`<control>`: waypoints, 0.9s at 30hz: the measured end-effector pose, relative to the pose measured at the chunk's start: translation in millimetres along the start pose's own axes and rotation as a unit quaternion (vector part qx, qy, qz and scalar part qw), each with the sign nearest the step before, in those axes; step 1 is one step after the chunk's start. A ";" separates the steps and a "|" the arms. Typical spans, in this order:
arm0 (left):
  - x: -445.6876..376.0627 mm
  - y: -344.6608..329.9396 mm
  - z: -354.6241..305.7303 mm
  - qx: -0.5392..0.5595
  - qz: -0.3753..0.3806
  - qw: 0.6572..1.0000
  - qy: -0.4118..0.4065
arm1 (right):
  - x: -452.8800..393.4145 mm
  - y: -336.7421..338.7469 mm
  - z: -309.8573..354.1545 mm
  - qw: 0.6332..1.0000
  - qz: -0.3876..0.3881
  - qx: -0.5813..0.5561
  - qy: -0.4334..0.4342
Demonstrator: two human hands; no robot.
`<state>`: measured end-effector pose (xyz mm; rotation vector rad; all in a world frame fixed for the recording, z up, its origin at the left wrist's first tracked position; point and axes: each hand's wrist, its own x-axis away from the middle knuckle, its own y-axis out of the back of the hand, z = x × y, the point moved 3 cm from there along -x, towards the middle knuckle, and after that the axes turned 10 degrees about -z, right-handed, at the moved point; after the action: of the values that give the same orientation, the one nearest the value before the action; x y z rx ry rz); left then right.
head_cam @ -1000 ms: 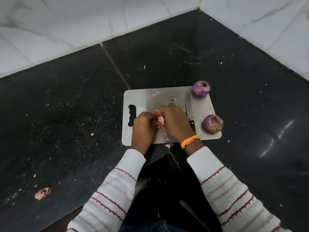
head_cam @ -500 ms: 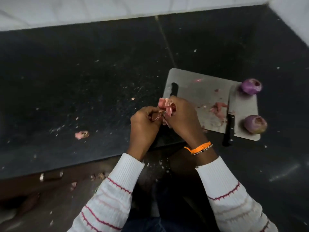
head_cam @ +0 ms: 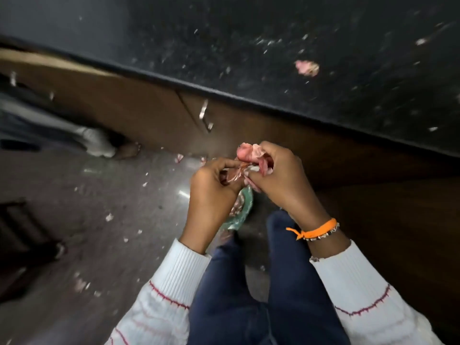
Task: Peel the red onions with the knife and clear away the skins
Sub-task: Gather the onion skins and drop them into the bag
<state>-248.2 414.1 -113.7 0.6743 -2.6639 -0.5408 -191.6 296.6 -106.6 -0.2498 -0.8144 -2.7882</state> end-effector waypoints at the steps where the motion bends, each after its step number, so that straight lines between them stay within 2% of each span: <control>1: -1.2 5.4 20.6 0.000 -0.004 1.000 0.020 | 2.0 -21.8 -8.8 1.000 0.015 -0.010 -0.022; 8: -32.6 -22.9 179.3 -0.028 -0.013 0.989 0.145 | -18.5 -162.2 -132.7 0.985 0.040 -0.075 -0.152; 13: -63.3 -74.7 294.5 -0.024 0.010 0.961 0.276 | -46.2 -238.0 -242.5 0.974 0.046 -0.013 -0.219; 16: -74.9 -92.4 342.2 -0.040 0.062 0.952 0.297 | -54.4 -269.9 -291.0 0.961 0.107 0.017 -0.255; 19: -76.0 -94.7 361.4 0.002 0.094 0.942 0.321 | -58.4 -278.6 -312.1 0.941 0.124 0.015 -0.315; 22: -73.5 -88.2 363.1 -0.018 0.080 0.941 0.328 | -58.6 -271.0 -312.6 0.941 0.099 0.018 -0.323; 25: -66.3 -78.0 339.0 0.014 0.038 0.937 0.347 | -51.1 -245.1 -285.9 0.944 0.072 -0.004 -0.322; 27: -60.4 -73.0 315.2 0.030 0.040 0.939 0.340 | -43.4 -221.6 -261.1 0.946 0.054 -0.037 -0.317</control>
<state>-299.0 472.5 -433.6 0.6233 -2.0452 -0.1544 -233.7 342.9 -446.0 -1.2097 -0.7809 -2.6407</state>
